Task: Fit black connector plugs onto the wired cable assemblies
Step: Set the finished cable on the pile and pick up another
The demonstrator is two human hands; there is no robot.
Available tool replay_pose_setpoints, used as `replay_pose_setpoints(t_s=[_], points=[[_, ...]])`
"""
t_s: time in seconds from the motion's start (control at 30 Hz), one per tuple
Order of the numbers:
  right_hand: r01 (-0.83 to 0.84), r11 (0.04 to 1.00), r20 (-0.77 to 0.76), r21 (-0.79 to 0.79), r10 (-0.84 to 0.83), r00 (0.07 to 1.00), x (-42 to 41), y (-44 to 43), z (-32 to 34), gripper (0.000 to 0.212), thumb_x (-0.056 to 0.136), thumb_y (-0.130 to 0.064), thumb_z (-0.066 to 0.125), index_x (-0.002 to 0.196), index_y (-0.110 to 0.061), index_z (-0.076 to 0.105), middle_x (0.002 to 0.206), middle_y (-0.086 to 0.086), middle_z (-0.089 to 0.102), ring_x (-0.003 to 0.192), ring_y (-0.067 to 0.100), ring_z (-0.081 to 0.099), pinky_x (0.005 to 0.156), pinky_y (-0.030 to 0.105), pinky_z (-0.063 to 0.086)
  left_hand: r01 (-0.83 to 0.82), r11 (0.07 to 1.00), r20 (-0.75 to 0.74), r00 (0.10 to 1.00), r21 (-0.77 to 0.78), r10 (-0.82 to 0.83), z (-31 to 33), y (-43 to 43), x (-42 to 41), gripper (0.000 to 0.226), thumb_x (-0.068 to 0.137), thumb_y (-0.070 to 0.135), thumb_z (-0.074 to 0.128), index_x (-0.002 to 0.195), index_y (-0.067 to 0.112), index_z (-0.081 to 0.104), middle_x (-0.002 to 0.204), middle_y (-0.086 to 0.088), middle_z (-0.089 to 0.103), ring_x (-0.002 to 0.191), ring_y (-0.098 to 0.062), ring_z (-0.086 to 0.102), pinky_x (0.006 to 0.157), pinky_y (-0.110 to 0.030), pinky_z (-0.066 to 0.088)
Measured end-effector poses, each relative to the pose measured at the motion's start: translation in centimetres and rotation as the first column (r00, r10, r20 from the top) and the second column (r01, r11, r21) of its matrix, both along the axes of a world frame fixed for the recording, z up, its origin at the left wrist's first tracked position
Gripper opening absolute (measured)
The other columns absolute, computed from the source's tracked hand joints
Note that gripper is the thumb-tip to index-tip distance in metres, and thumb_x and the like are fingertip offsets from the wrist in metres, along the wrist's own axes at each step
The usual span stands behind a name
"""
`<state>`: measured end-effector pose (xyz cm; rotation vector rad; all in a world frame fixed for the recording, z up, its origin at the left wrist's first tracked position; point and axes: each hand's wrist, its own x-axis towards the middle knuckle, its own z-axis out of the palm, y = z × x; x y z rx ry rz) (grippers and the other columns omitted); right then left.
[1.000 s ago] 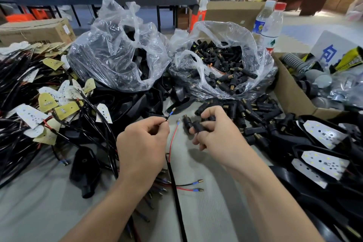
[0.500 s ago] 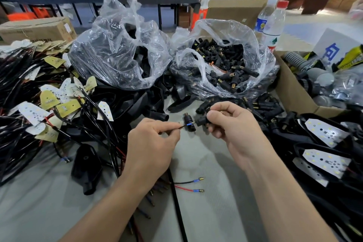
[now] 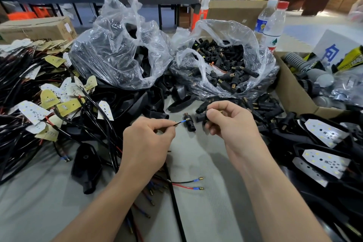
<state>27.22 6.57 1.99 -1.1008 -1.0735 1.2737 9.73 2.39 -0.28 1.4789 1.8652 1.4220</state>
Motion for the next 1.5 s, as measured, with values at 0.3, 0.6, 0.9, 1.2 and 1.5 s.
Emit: replay_pose_setpoints(t_s=[0.3, 0.6, 0.9, 1.2, 1.5], points=[[-0.153, 0.988, 0.037, 0.007, 0.153, 0.988, 0.2, -0.2, -0.1, 0.013, 0.090, 0.010, 0.064, 0.092, -0.003, 0.069, 0.076, 0.016, 0.064, 0.061, 0.019, 0.057, 0.055, 0.024, 0.048, -0.001, 1.000, -0.004, 1.000, -0.001, 0.001, -0.2, -0.1, 0.2, 0.019, 0.080, 0.024, 0.081, 0.077, 0.043, 0.080, 0.076, 0.018, 0.069, 0.069, 0.001, 0.065, 0.057, -0.006, 0.044], [-0.128, 0.991, 0.126, 0.031, 0.123, 0.984, -1.2, -0.5, -0.8, 0.014, 0.087, 0.009, 0.069, 0.085, -0.005, 0.070, 0.067, 0.018, 0.066, 0.060, 0.027, 0.061, 0.063, 0.036, 0.056, 0.131, 0.991, 0.043, 0.991, -0.032, -0.130, -0.2, -0.5, 0.6, 0.032, 0.077, 0.021, 0.084, 0.097, 0.045, 0.077, 0.071, 0.026, 0.073, 0.066, 0.010, 0.065, 0.069, -0.013, 0.053], [-0.045, 0.999, -0.072, -0.012, 0.044, 0.996, 0.3, 0.0, -0.2, 0.015, 0.092, 0.009, 0.063, 0.090, -0.005, 0.068, 0.067, 0.007, 0.065, 0.056, 0.019, 0.059, 0.054, 0.024, 0.051, 0.084, 0.984, -0.096, 0.990, -0.157, -0.100, 0.3, 0.0, 0.2, 0.012, 0.064, 0.060, 0.074, 0.074, 0.054, 0.074, 0.112, 0.043, 0.060, 0.115, 0.019, 0.047, 0.102, -0.026, 0.042], [-0.170, 0.984, 0.043, -0.047, 0.172, 0.984, -0.1, -0.2, -0.5, 0.017, 0.085, 0.007, 0.072, 0.092, -0.008, 0.065, 0.062, 0.007, 0.064, 0.057, 0.018, 0.058, 0.053, 0.024, 0.045, 0.191, 0.978, -0.072, 0.978, -0.083, -0.197, -0.3, 0.4, 0.1, 0.023, 0.077, 0.029, 0.082, 0.068, 0.050, 0.076, 0.104, 0.046, 0.063, 0.118, 0.016, 0.050, 0.099, -0.007, 0.030], [-0.106, 0.993, 0.003, -0.056, 0.107, 0.994, 0.1, -0.4, 0.2, 0.016, 0.086, 0.008, 0.071, 0.088, -0.008, 0.068, 0.067, 0.013, 0.064, 0.056, 0.018, 0.056, 0.053, 0.023, 0.046, 0.237, 0.965, -0.045, 0.969, -0.108, -0.243, -0.7, 0.2, -0.2, 0.017, 0.075, 0.034, 0.085, 0.070, 0.048, 0.077, 0.109, 0.048, 0.061, 0.115, 0.016, 0.052, 0.102, -0.024, 0.039]])
